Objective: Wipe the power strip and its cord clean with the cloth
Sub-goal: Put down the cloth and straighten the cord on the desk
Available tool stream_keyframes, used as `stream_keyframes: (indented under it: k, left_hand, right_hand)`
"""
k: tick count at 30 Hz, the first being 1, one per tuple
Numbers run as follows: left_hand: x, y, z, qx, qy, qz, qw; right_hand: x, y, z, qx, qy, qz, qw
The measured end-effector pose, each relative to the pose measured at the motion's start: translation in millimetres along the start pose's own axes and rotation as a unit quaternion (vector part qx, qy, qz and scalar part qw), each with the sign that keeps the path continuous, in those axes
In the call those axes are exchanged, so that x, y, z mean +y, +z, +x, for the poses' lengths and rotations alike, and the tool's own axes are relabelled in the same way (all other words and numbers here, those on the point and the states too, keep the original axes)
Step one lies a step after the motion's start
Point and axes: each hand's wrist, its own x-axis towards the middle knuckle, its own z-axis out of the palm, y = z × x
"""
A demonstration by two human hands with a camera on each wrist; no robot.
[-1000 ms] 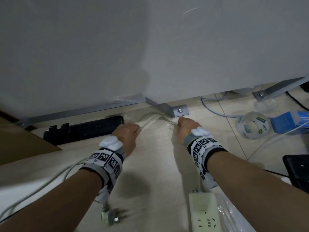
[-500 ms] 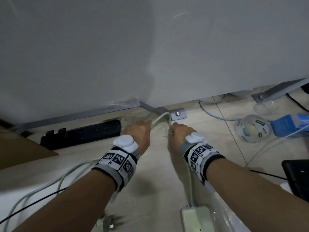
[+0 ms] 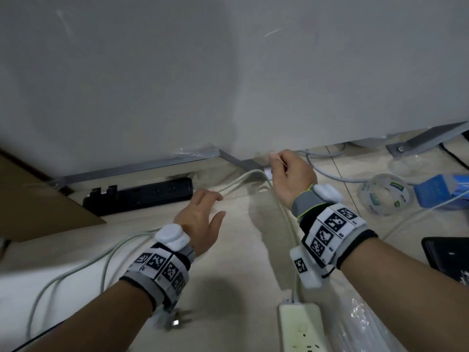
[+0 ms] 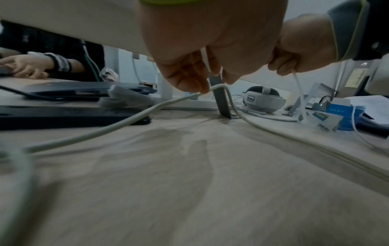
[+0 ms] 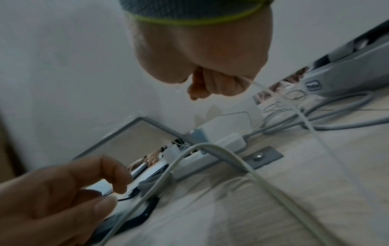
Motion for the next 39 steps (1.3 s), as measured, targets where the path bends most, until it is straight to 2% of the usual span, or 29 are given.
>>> stream_keyframes:
  k: [3,7,9,11,14,16,18,20,22,25,27,29,30,32,34,37,39]
  left_hand:
    - [-22.2,-13.5,-35.5,-0.003,-0.047,0.026,0.999]
    - [-39.4,-30.6,-69.5,0.009,-0.083,0.030,0.996]
    - [-51.2,-47.7,-100.4,0.043,-0.097,0.026,0.994]
    - [-65.3,-59.5,-132.9,0.054,-0.124,0.031,0.990]
    - [-88.2,-75.7,-186.3,0.077,-0.202,0.053,0.975]
    - [-102.5,-85.4,-221.4,0.067,-0.296,0.090,0.948]
    - [-115.2,-91.2,-258.6,0.027,-0.419,0.124,0.899]
    - [-126.5,-91.3,-285.9,0.035,-0.508,0.121,0.852]
    - [-139.4,-87.9,-303.5,0.070,-0.561,0.070,0.822]
    - [-155.4,-85.0,-306.1,0.082,-0.575,-0.017,0.814]
    - [-167.3,-88.5,-302.8,0.060,-0.564,-0.045,0.823]
    - [-173.2,-91.4,-297.0,0.016,-0.536,-0.024,0.844]
    - [-175.7,-91.8,-295.9,0.004,-0.516,-0.004,0.857]
    - [-177.2,-93.7,-293.2,0.027,-0.467,-0.005,0.884]
    - [-181.4,-98.1,-289.4,0.057,-0.435,-0.009,0.899]
    - [-193.5,-110.6,-279.6,0.089,-0.417,0.027,0.904]
    - [-195.9,-119.5,-273.6,0.070,-0.416,0.084,0.903]
  right_hand:
    - [-23.2,12.3,-26.3,-0.087,-0.056,-0.037,0.994]
    - [-36.8,45.0,-68.3,-0.195,-0.122,-0.128,0.965]
    - [-50.0,63.4,-99.0,-0.281,-0.176,-0.189,0.924]
    - [-60.3,77.6,-127.1,-0.367,-0.229,-0.250,0.866]
    - [-72.2,98.0,-161.1,-0.453,-0.286,-0.317,0.783]
    - [-80.3,109.7,-176.7,-0.488,-0.305,-0.340,0.744]
    - [-90.6,122.1,-191.3,-0.488,-0.336,-0.358,0.722]
    - [-98.6,133.4,-198.1,-0.470,-0.352,-0.377,0.716]
    - [-104.5,146.0,-197.3,-0.469,-0.337,-0.398,0.713]
    - [-107.6,155.4,-186.1,-0.467,-0.321,-0.411,0.714]
    - [-110.8,162.4,-185.9,-0.468,-0.320,-0.410,0.715]
    - [-113.1,167.9,-189.0,-0.467,-0.328,-0.398,0.718]
    - [-115.5,170.3,-192.7,-0.459,-0.332,-0.384,0.729]
    - [-121.8,174.1,-198.9,-0.438,-0.334,-0.362,0.752]
    - [-127.5,179.7,-203.1,-0.424,-0.349,-0.373,0.748]
    - [-133.4,181.0,-206.9,-0.412,-0.383,-0.360,0.744]
    - [-132.0,177.5,-207.3,-0.403,-0.392,-0.346,0.751]
